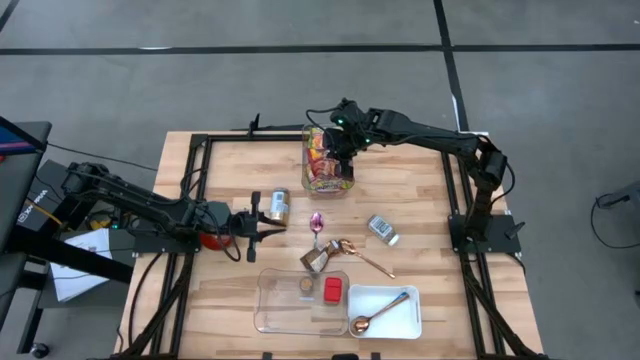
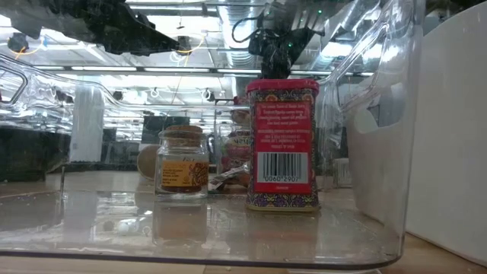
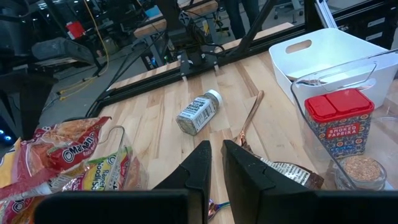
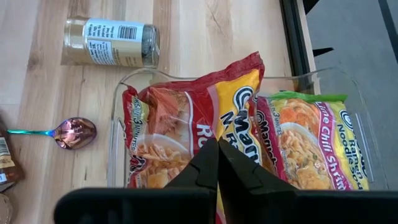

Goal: Pick & Place Food Item
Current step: Put the red noodle pack into the top transparent bin

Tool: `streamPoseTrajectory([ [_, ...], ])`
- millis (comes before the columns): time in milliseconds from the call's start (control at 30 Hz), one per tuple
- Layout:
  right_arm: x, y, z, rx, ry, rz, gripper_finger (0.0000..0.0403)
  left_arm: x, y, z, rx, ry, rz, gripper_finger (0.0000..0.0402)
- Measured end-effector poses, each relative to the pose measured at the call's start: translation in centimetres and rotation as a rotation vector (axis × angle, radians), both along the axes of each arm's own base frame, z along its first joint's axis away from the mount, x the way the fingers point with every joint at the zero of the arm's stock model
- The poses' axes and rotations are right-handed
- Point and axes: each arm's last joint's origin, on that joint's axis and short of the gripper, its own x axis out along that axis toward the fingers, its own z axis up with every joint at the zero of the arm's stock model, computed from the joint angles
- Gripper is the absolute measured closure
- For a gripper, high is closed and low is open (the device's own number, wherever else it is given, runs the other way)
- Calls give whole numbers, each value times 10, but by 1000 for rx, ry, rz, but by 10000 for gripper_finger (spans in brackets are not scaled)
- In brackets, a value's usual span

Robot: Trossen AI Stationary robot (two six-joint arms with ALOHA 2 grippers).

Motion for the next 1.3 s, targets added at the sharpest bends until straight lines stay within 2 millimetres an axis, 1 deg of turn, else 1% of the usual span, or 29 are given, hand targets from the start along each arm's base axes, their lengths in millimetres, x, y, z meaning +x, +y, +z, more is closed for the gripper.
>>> streamPoseTrajectory([
  [333,0,0,-1,3,2,0,403,0,0,0,-3,0,1,366],
  [633,2,4,-10,27,-14,8,403,0,0,0,-3,0,1,366],
  [800,0,4,-22,37,4,4,403,0,0,0,-3,0,1,366],
  [967,0,1,-22,38,-5,-11,403,0,0,0,-7,0,1,366],
  [1300,1,1,-21,34,-16,-17,403,0,0,0,-7,-1,1,366],
])
